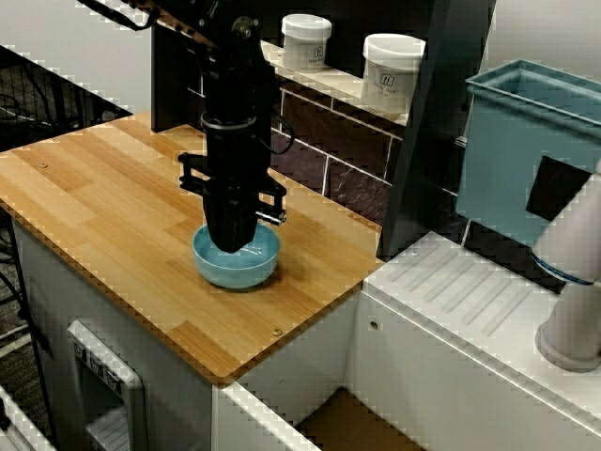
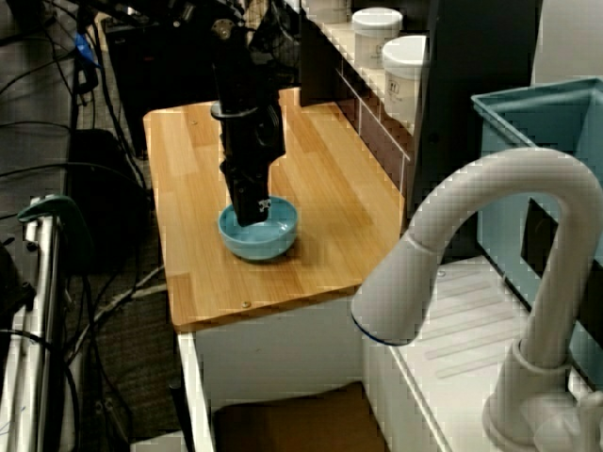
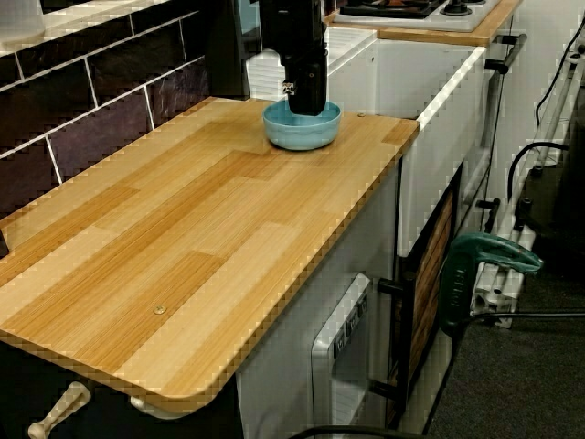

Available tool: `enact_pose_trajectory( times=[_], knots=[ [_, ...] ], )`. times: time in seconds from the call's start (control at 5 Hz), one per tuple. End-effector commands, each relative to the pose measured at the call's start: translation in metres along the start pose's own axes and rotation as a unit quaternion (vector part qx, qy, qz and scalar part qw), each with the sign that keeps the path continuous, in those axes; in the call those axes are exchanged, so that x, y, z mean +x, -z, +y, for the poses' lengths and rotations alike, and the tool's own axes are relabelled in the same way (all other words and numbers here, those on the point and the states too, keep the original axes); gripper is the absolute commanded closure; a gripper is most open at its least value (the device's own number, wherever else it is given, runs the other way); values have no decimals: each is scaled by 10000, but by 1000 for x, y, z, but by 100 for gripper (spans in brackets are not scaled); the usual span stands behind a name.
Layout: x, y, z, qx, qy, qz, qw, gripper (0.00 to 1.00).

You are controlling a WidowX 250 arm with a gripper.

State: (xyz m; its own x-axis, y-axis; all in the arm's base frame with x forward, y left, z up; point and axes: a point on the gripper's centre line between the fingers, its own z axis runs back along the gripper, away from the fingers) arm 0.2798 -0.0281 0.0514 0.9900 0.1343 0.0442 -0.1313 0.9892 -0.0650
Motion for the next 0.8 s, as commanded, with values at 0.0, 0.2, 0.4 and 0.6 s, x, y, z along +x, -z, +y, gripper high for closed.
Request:
enact_pose_trajectory(
  times=[0.0, 0.2, 0.4, 0.6],
  knots=[
    [-7, 3, 9, 99, 1, -125, 9999, 100],
    [-7, 8, 10, 159, -27, -115, 9998, 100],
    [-6, 8, 11, 218, -155, -114, 9996, 0],
    [-2, 9, 15, 229, -182, -91, 9995, 0]
  ],
)
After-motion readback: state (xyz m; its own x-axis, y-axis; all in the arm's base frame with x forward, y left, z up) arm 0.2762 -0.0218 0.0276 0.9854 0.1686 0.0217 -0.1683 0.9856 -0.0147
